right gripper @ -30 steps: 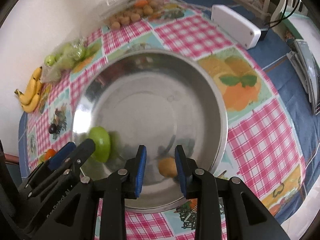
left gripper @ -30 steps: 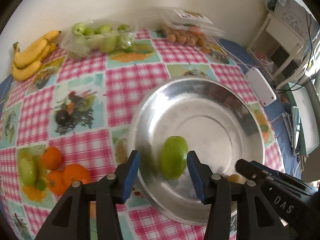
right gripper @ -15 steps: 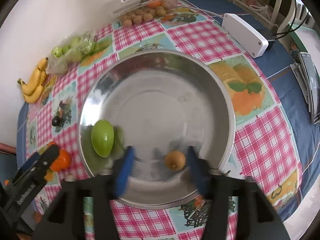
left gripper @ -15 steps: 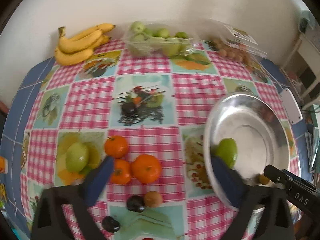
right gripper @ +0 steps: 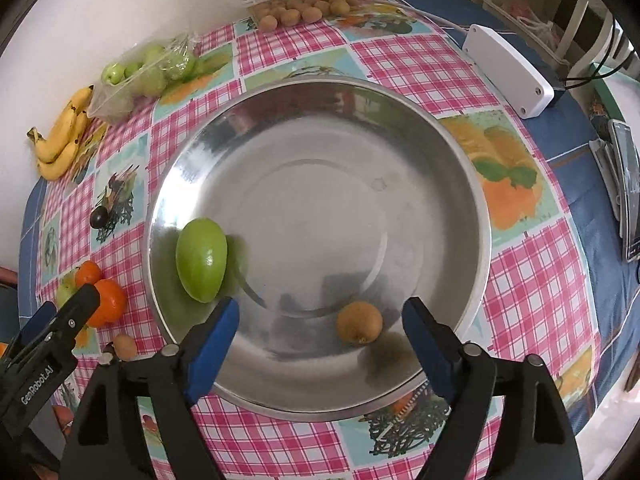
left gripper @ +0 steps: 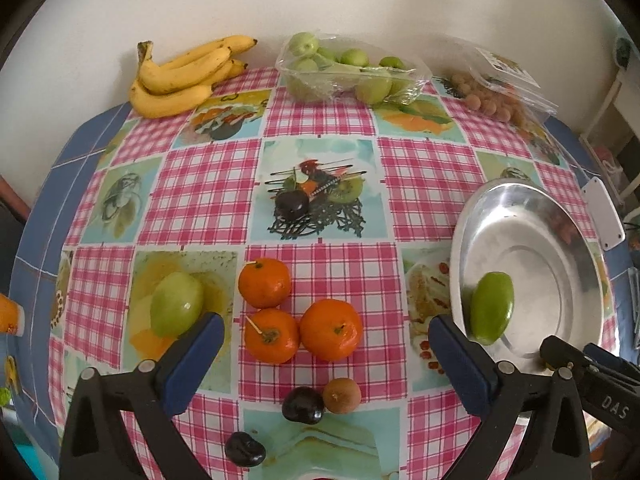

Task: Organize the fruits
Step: 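Carry kiwi and mango into the steel bowl and open both grippers, then withdraw both tools from the bowl back toward the remaining fruit, then grasp a second kiwi with the right gripper while the left grasps a dark plum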

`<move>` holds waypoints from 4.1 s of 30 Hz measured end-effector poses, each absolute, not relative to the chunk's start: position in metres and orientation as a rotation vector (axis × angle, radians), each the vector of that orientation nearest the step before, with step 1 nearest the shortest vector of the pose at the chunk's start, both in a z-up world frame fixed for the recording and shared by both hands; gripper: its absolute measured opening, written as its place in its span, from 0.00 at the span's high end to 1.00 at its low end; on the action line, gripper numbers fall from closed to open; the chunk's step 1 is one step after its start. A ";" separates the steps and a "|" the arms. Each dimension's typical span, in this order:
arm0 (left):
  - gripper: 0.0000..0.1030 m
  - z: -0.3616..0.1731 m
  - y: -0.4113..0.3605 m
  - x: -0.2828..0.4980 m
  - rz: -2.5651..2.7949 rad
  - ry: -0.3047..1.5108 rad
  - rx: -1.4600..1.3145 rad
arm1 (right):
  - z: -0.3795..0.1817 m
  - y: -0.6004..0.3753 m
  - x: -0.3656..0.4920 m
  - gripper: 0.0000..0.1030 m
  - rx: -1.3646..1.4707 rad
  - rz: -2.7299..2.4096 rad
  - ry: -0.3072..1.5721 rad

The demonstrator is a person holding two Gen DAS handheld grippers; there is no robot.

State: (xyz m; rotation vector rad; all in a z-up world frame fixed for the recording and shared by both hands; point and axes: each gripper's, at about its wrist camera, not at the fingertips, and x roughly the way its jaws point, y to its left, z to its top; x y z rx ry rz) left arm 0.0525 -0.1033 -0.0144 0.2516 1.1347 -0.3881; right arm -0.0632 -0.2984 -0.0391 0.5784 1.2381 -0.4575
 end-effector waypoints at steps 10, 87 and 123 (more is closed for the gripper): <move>0.00 -0.015 -0.092 0.058 -0.359 1.146 0.193 | -0.042 -0.294 -0.058 0.01 0.544 -0.432 1.249; 0.11 -0.047 0.034 0.066 -0.163 1.372 -0.120 | -0.054 -0.142 0.003 0.69 0.408 -0.012 1.294; 0.63 -0.064 -0.004 0.048 -0.301 1.504 -0.088 | -0.035 -0.156 -0.015 0.76 0.397 -0.035 1.309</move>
